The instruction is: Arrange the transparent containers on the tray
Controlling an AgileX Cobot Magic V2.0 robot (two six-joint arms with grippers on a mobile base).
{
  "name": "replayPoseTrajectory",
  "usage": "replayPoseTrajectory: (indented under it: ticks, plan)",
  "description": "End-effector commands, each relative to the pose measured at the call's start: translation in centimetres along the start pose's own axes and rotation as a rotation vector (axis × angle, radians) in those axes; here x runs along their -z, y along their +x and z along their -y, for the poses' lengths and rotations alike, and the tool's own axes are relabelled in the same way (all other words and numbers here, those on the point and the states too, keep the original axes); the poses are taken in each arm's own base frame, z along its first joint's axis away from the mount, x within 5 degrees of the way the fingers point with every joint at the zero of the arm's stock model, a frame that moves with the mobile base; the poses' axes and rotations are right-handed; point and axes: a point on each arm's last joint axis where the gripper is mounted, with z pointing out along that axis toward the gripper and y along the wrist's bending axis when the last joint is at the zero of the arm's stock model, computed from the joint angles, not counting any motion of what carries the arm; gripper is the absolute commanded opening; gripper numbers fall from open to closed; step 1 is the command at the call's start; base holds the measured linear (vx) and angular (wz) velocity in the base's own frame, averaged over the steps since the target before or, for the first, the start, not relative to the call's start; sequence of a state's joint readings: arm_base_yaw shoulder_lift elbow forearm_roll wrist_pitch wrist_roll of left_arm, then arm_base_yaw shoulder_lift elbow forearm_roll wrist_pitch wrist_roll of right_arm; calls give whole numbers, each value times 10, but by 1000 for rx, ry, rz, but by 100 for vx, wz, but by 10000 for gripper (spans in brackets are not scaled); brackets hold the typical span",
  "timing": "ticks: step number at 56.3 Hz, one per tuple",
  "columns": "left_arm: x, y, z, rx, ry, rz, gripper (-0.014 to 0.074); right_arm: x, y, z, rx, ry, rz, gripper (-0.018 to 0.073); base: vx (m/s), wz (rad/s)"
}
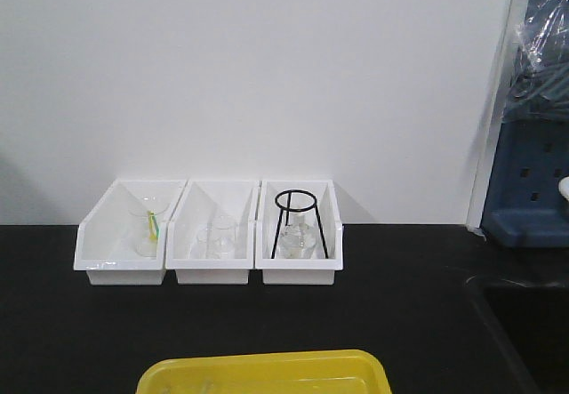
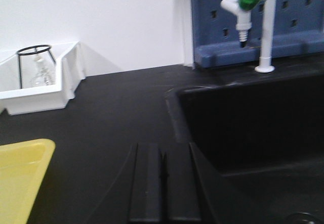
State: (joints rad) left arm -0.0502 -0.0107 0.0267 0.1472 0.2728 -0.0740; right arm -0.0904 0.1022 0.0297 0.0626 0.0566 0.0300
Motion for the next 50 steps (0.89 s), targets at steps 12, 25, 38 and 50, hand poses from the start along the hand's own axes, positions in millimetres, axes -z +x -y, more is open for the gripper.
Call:
replayPoseTrajectory:
  ticks: [12, 25, 38, 50]
  plan:
    - [-1, 2, 1, 8, 5, 67, -1, 8, -4, 2, 65, 25, 113, -11, 0, 0]
    - [-1, 2, 1, 8, 5, 67, -1, 9, -4, 2, 65, 26, 115, -11, 0, 0]
    - [-1, 2, 1, 8, 5, 67, -1, 9, -4, 2, 65, 26, 115, -11, 0, 0]
    - [-1, 2, 1, 8, 5, 67, -1, 9, -4, 2, 65, 26, 115, -11, 0, 0]
